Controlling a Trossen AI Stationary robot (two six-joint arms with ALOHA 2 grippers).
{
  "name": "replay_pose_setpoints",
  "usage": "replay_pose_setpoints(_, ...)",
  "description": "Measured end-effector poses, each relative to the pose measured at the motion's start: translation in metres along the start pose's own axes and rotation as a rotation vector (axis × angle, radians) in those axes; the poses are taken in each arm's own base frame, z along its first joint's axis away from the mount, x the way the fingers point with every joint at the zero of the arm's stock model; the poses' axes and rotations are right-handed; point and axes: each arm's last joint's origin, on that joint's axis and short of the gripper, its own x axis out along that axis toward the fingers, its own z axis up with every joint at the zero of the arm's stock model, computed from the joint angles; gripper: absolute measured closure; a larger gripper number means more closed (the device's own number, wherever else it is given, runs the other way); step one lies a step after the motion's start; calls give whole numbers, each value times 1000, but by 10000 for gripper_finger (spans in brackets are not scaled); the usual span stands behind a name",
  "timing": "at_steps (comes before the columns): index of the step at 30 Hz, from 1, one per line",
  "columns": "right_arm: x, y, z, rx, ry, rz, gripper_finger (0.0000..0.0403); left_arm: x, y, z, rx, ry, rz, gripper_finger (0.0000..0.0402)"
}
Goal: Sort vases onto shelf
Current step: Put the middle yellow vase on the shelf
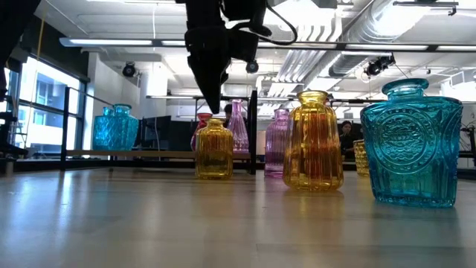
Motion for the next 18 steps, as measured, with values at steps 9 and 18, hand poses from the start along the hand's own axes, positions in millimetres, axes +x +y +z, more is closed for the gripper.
replay_pose_setpoints(9,0,0,0,-2,0,0,316,0,3,1,-13,-10,-16,286)
replay_pose_setpoints(18,0,0,0,5,0,0,316,11,3,4,-41,10,-48,287)
